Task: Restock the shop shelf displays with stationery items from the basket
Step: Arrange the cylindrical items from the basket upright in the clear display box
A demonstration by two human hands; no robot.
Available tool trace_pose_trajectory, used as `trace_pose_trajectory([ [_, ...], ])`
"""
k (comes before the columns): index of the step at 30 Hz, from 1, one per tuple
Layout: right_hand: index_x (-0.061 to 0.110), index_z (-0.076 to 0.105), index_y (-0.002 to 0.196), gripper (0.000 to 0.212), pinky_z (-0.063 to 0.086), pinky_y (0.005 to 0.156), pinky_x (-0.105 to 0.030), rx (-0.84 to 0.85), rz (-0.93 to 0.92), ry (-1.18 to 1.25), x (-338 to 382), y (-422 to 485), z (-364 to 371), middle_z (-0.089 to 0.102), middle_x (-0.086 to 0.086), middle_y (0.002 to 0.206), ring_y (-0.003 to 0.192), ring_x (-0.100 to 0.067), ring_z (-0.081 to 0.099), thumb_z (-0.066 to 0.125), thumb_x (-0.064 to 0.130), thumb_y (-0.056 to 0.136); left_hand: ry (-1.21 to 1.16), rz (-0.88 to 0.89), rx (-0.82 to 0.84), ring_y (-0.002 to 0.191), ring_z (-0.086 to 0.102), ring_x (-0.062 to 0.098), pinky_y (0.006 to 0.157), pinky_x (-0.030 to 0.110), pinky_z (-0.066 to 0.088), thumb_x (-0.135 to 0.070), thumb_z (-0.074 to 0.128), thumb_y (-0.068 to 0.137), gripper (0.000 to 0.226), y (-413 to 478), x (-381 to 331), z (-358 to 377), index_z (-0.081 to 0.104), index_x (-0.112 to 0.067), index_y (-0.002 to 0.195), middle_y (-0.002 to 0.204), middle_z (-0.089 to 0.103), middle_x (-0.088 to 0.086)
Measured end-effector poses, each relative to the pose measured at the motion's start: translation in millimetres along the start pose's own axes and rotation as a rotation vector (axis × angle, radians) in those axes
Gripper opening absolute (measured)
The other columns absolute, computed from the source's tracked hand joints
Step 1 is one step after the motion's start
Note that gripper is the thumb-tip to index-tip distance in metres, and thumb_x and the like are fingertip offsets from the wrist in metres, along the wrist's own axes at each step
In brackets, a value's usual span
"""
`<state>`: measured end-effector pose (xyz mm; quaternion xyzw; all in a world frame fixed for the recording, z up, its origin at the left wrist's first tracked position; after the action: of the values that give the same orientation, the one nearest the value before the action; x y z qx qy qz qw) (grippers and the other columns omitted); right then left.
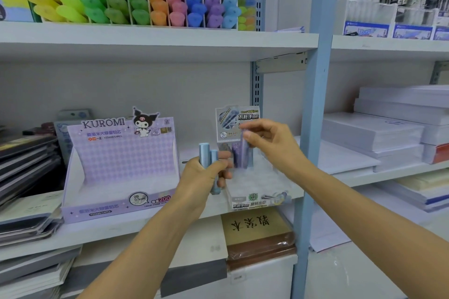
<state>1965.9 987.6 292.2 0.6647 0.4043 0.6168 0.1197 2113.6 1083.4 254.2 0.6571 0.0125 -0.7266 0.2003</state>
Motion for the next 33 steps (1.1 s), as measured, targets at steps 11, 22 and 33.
trace_pose_trajectory([
  [11, 0.016, 0.07, 0.102, 0.019, 0.053, 0.081, -0.022, -0.074, 0.059, -0.323, -44.1, 2.6, 1.5, 0.069, 0.004, 0.094, 0.085, -0.011, 0.062, 0.065, 0.003, 0.089, -0.094, -0.06, 0.153, 0.092, 0.072, 0.028, 0.077, 0.035, 0.06, -0.012, 0.051, 0.098, 0.023, -3.0, 6.9, -11.5, 0.058, -0.015, 0.12, 0.097, 0.074, 0.013],
  [22, 0.008, 0.069, 0.093, 0.01, 0.049, 0.073, -0.02, 0.061, 0.023, -0.463, -46.0, 9.8, 7.4, 0.067, -0.002, 0.087, 0.079, -0.015, 0.062, 0.069, 0.001, 0.085, -0.02, -0.043, 0.195, 0.062, 0.061, 0.012, 0.059, 0.02, 0.05, -0.019, 0.051, 0.098, 0.02, 1.7, 14.2, -16.7, 0.054, -0.001, 0.108, 0.084, 0.073, 0.006],
  [33, 0.022, 0.066, 0.119, 0.028, 0.052, 0.074, -0.021, 0.305, 0.075, 0.051, -14.7, -1.4, 16.0, 0.069, 0.001, 0.109, 0.089, -0.009, 0.067, 0.063, 0.025, 0.091, -0.011, -0.034, 0.23, 0.064, 0.062, 0.012, 0.06, 0.022, 0.052, -0.021, 0.054, 0.096, 0.018, -1.0, 14.4, -15.7, 0.062, -0.006, 0.1, 0.079, 0.068, 0.004],
])
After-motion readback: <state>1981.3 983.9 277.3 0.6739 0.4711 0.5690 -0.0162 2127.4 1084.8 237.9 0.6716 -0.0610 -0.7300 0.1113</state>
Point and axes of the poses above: each hand's wrist, its own y-axis towards the middle knuckle, its own z-axis out of the palm, x = y × z, the point moved 2 cm from there along y, towards the middle knuckle
